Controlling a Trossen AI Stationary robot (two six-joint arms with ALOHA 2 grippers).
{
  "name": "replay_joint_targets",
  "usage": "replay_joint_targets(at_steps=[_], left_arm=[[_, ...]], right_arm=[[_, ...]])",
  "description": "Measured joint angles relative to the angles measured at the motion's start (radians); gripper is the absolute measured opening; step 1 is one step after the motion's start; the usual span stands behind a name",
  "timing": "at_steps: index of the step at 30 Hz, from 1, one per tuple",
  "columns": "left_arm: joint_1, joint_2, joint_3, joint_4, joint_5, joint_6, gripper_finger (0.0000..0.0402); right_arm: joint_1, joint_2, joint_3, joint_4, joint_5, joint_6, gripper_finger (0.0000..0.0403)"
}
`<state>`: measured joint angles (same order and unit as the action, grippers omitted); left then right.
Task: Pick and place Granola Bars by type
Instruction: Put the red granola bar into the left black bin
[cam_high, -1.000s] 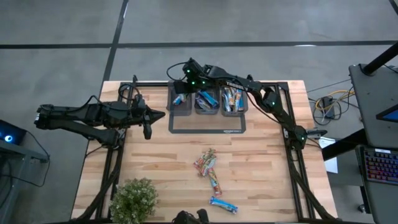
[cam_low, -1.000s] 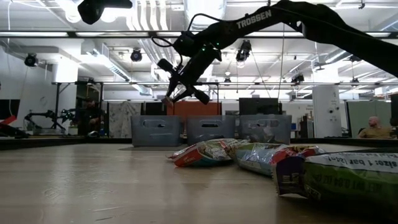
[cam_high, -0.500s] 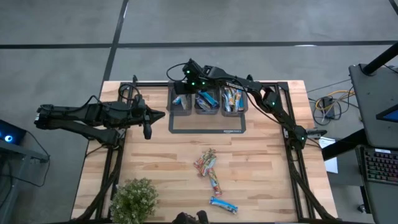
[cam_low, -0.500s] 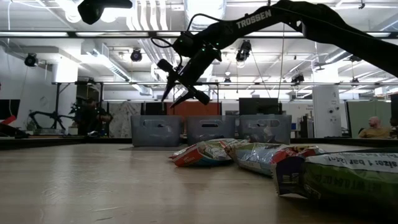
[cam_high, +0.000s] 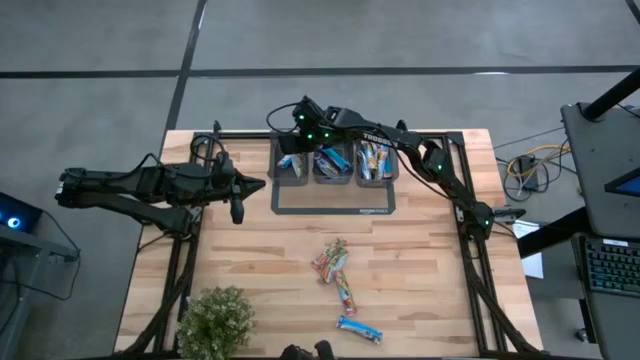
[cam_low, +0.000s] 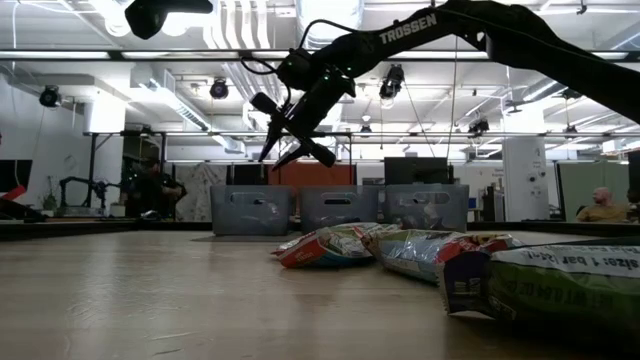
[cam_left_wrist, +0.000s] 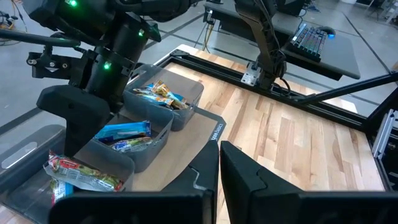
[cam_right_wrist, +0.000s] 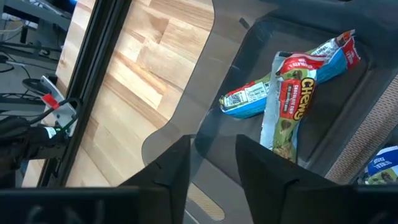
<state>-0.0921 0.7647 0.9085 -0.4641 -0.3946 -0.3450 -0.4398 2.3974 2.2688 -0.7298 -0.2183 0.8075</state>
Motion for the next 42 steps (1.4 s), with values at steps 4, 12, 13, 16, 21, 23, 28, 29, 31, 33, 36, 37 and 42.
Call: replay_joint_targets(at_steps=[4, 12, 13, 16, 21, 23, 28, 29, 31, 33, 36, 37, 42], left_arm=[[0.000, 0.000, 0.000, 0.000, 0.000, 0.000, 0.0000], [0.000, 0.000, 0.000, 0.000, 0.000, 0.001, 0.0000], [0.000, 0.000, 0.000, 0.000, 0.000, 0.002, 0.0000], [0.000, 0.000, 0.000, 0.001, 0.000, 0.002, 0.0000], [-0.001, 0.000, 0.000, 0.021, 0.043, -0.008, 0.0000], [-0.001, 0.001, 0.003, 0.035, 0.059, -0.008, 0.0000], [-0.001, 0.010, 0.023, 0.047, 0.064, -0.008, 0.0000], [-0.001, 0.011, 0.027, 0.051, 0.064, -0.008, 0.0000], [-0.001, 0.018, 0.028, 0.050, 0.064, -0.011, 0.0000], [-0.001, 0.028, 0.037, 0.054, 0.065, -0.023, 0.0000], [-0.002, 0.048, 0.056, 0.051, 0.103, -0.030, 0.0005], [-0.002, 0.057, 0.067, 0.055, 0.119, -0.031, 0.0011], [-0.003, 0.124, 0.128, 0.054, 0.181, -0.029, 0.0064]], right_arm=[[0.003, -0.013, 0.000, -0.003, -0.001, 0.001, 0.0078], [0.011, -0.068, 0.000, -0.032, 0.000, -0.058, 0.0011], [0.012, -0.082, 0.000, -0.039, -0.001, -0.076, 0.0010], [0.024, -0.129, 0.000, -0.061, -0.003, -0.144, 0.0009], [0.060, -0.231, 0.000, -0.132, -0.009, -0.292, 0.0009], [0.077, -0.279, 0.000, -0.172, -0.011, -0.345, 0.0009], [0.129, -0.406, 0.000, -0.270, -0.010, -0.492, 0.0008], [0.141, -0.434, 0.000, -0.292, -0.008, -0.522, 0.0009], [0.167, -0.485, 0.000, -0.335, 0.003, -0.566, 0.0008], [0.194, -0.532, 0.000, -0.380, 0.028, -0.583, 0.0008], [0.234, -0.595, -0.001, -0.438, 0.101, -0.575, 0.0008], [0.249, -0.614, -0.001, -0.455, 0.135, -0.568, 0.0008], [0.321, -0.692, -0.001, -0.537, 0.308, -0.501, 0.0008]])
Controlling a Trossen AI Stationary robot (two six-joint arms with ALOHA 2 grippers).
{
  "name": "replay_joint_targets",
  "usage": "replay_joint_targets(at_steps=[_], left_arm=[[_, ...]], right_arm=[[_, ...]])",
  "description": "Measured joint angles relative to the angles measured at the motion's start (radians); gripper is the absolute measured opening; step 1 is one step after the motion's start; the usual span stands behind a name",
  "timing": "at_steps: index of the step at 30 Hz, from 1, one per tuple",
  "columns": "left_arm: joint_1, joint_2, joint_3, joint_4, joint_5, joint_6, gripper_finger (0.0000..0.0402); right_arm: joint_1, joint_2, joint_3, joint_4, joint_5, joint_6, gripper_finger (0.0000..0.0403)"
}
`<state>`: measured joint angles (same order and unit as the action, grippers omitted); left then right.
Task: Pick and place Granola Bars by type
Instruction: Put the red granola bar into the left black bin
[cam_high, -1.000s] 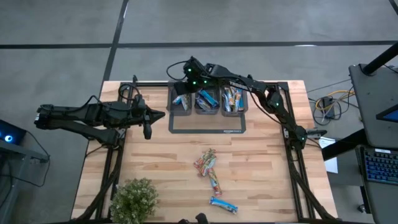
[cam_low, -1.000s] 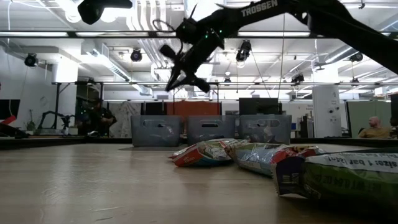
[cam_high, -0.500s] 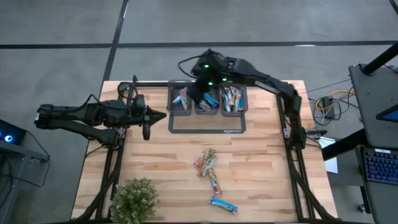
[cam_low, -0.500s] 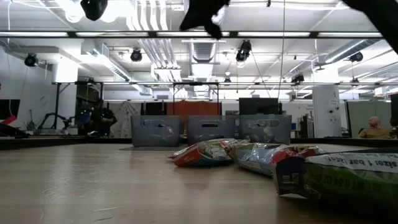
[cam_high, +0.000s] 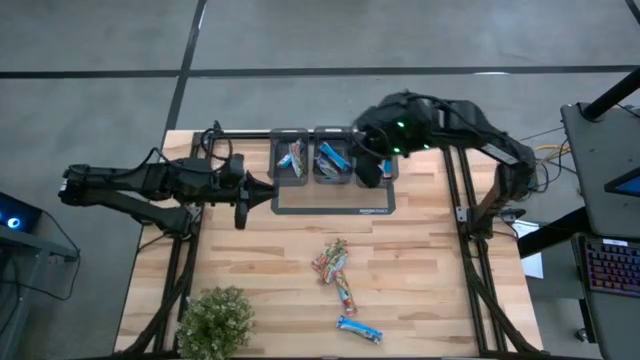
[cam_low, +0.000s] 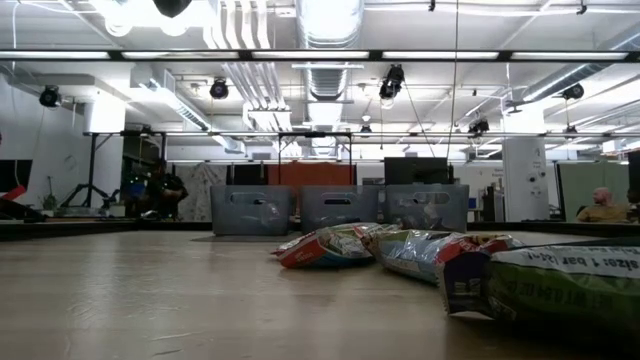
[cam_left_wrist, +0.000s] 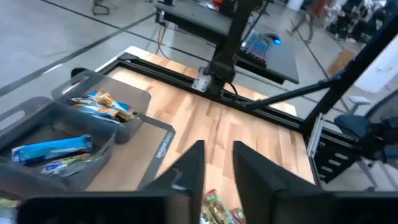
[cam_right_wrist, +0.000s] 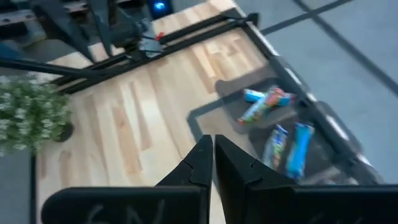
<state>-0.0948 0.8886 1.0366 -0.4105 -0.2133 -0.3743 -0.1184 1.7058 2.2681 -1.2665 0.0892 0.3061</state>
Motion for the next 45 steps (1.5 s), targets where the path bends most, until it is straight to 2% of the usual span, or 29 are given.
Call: replay_joint_targets(at_steps=[5, 10, 14, 23, 30, 37, 45], left_arm=[[0.000, 0.086, 0.066, -0.027, 0.025, 0.027, 0.0134], [0.000, 0.173, 0.132, -0.029, 0.043, 0.064, 0.0196], [0.000, 0.239, 0.198, -0.040, 0.043, 0.102, 0.0225], [0.000, 0.387, 0.338, -0.182, 0.041, 0.111, 0.0232], [0.000, 0.476, 0.352, -0.216, 0.046, 0.080, 0.0232], [0.000, 0.539, 0.352, -0.210, 0.126, 0.058, 0.0232], [-0.001, 0.532, 0.358, -0.143, 0.130, 0.052, 0.0232]], right_arm=[[0.061, -0.042, 0.000, -0.054, 0.133, 0.066, 0.0008], [0.106, -0.055, 0.000, -0.108, 0.179, 0.127, 0.0008], [0.145, -0.055, 0.000, -0.156, 0.215, 0.165, 0.0008], [0.204, -0.053, 0.000, -0.203, 0.229, 0.247, 0.0008], [0.237, -0.055, -0.001, -0.310, 0.228, 0.320, 0.0008], [0.304, -0.092, -0.002, -0.304, 0.221, 0.288, 0.0008], [0.406, -0.202, -0.003, -0.259, 0.222, 0.189, 0.0008]])
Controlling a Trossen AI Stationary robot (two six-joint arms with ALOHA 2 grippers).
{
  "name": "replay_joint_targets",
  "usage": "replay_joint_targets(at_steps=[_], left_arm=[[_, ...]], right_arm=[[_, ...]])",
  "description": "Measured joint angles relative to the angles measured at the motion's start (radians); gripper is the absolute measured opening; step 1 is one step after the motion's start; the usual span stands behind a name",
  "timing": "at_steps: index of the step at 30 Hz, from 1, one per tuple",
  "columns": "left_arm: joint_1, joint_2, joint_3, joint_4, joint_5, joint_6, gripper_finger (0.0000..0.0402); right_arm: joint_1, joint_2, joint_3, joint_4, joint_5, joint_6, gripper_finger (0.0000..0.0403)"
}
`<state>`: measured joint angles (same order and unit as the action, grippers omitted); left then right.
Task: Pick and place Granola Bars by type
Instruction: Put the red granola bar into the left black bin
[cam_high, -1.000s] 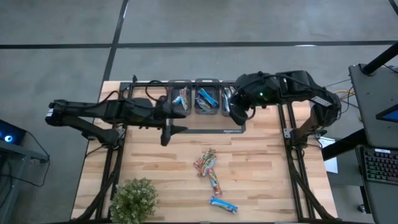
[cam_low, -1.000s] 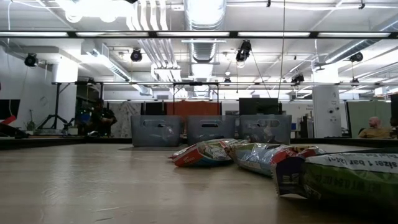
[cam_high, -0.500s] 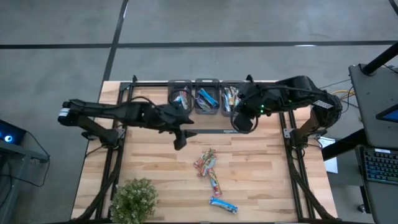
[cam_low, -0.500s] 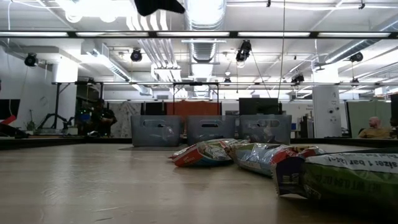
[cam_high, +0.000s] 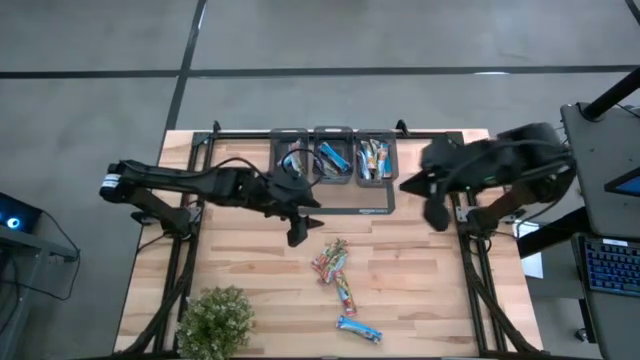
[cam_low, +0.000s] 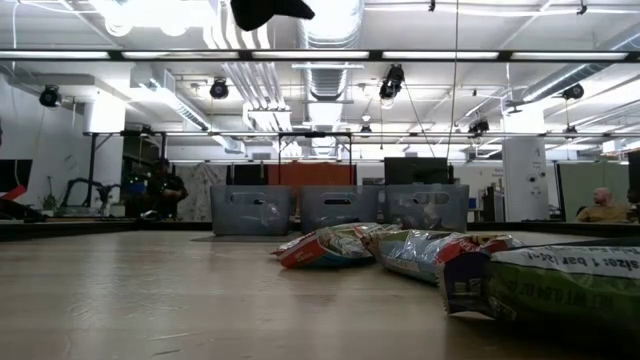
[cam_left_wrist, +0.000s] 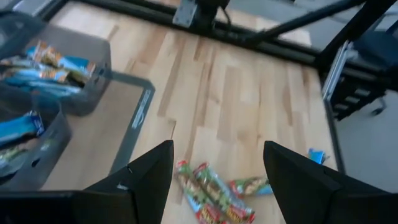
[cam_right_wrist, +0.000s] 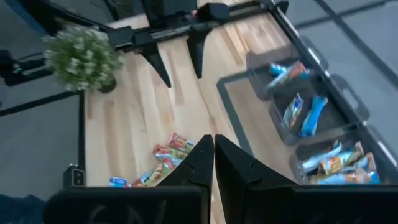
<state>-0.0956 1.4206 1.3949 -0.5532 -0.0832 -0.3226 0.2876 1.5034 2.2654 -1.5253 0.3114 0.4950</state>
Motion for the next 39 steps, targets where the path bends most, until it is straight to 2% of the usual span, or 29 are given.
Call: replay_joint_targets(at_steps=[4, 9, 13, 19, 26, 33, 39], left_arm=[[0.000, -0.001, 0.024, 0.026, -0.007, -0.004, 0.0232], [0.000, 0.011, 0.033, 0.093, -0.034, -0.029, 0.0232], [0.000, 0.019, 0.032, 0.144, -0.037, -0.045, 0.0232], [-0.001, 0.045, 0.045, 0.143, -0.038, -0.046, 0.0232], [-0.009, 0.091, 0.078, 0.130, -0.038, -0.045, 0.0232], [-0.012, 0.136, 0.078, 0.077, -0.038, -0.085, 0.0232], [-0.025, 0.199, 0.106, 0.022, -0.037, -0.147, 0.0232]], right_arm=[[0.017, -0.066, -0.024, 0.013, 0.001, -0.028, 0.0008], [0.027, -0.161, -0.132, 0.071, 0.002, -0.060, 0.0008], [0.027, -0.259, -0.274, 0.150, -0.008, -0.090, 0.0008], [0.027, -0.401, -0.508, 0.313, -0.084, -0.110, 0.0008], [0.027, -0.511, -0.707, 0.361, -0.085, -0.055, 0.0008], [0.027, -0.558, -0.814, 0.368, -0.084, -0.016, 0.0008], [0.027, -0.560, -0.832, 0.380, -0.073, -0.031, 0.0008]])
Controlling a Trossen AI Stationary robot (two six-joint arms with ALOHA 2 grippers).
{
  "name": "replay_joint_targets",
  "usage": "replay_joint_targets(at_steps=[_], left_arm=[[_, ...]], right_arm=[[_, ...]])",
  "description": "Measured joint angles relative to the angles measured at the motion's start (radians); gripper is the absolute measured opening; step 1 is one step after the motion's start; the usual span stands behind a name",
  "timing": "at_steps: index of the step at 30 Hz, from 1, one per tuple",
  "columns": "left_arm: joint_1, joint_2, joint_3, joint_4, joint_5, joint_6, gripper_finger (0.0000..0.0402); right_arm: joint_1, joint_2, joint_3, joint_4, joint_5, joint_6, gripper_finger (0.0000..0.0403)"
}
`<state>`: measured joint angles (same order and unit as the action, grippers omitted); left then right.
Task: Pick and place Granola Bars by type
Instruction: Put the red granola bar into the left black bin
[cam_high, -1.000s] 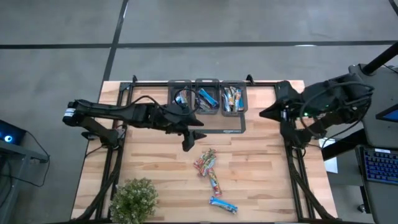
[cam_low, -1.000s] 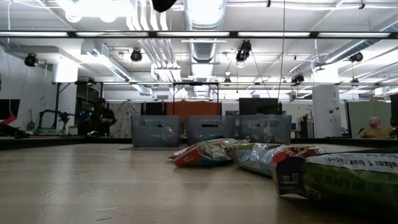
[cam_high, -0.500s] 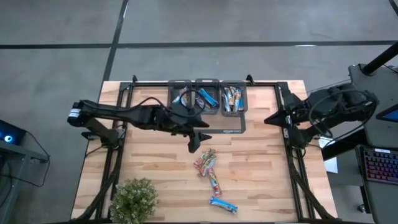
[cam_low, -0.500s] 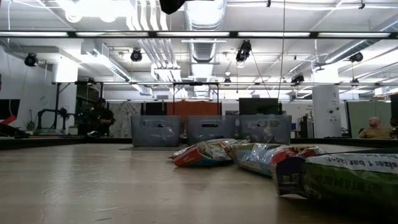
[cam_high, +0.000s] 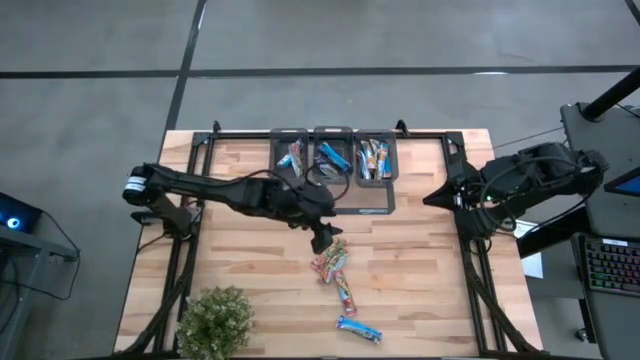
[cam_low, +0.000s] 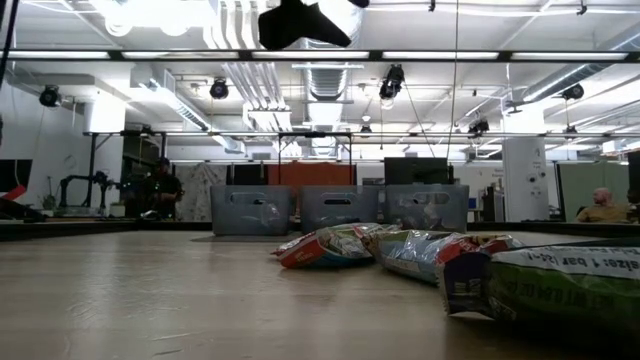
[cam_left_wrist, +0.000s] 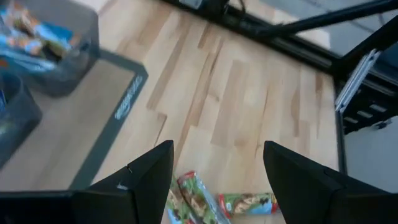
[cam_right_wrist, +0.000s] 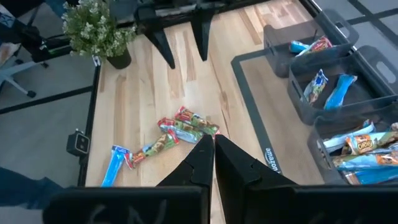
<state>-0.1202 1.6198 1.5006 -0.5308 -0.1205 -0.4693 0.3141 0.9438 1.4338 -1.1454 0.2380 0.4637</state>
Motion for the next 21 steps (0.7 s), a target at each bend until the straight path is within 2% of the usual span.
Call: replay_joint_targets(at_steps=[9, 15, 21], left_arm=[[-0.003, 0.149, 0.169, -0.225, 0.000, -0.106, 0.0232], [-0.004, 0.242, 0.296, -0.318, 0.000, -0.149, 0.0232], [-0.007, 0.282, 0.315, -0.344, -0.001, -0.249, 0.0232]], right_arm=[[0.000, -0.007, -0.002, -0.001, 0.006, -0.004, 0.0008], [0.000, -0.017, -0.002, -0.003, 0.036, -0.004, 0.0008], [0.000, -0.024, -0.002, -0.007, 0.036, -0.004, 0.0008]])
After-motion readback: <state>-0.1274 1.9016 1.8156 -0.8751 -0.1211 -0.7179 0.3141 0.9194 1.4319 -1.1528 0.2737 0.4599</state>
